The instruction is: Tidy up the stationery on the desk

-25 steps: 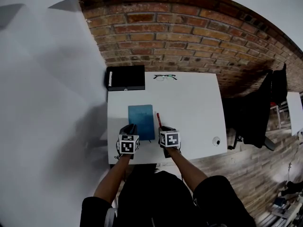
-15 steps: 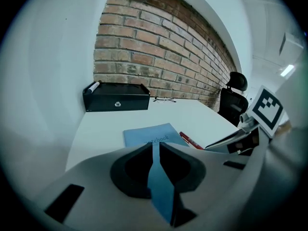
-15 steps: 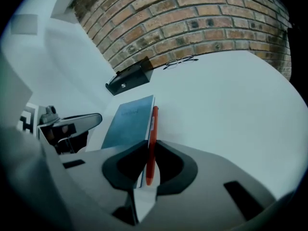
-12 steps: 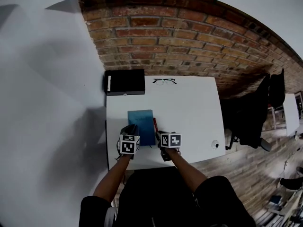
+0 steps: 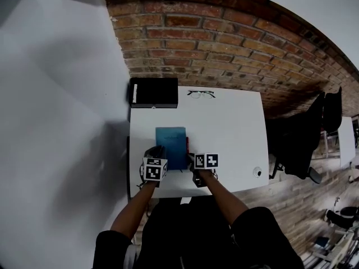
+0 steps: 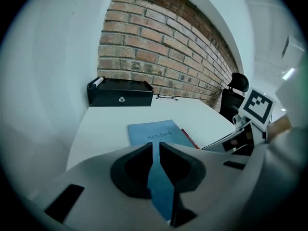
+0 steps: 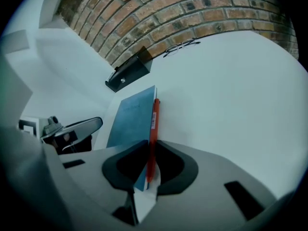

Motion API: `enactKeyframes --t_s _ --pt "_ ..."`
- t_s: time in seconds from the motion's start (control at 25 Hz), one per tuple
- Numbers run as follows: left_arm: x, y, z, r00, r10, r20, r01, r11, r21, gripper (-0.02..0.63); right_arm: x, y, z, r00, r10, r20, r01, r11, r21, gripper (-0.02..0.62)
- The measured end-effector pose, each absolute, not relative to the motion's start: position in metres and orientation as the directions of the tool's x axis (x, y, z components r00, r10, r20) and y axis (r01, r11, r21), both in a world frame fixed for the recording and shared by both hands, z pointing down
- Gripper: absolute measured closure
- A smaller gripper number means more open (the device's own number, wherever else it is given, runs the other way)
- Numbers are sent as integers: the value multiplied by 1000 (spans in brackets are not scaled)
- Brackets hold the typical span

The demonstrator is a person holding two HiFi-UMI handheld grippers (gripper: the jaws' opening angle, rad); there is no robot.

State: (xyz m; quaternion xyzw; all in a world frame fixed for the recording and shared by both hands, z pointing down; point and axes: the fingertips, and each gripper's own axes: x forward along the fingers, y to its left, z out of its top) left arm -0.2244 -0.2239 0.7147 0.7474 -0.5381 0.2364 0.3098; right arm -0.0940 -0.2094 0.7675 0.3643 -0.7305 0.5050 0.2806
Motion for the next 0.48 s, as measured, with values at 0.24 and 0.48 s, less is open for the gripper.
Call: enactKeyframes --t_s 0.24,0.48 --pt "-225 -226 720 299 -648 701 -954 -223 200 557 -97 -209 771 -636 -193 747 -770 216 -600 531" --pt "-219 -230 722 296 -643 706 -954 -234 187 557 -101 -211 768 -675 -163 719 -734 243 -634 529"
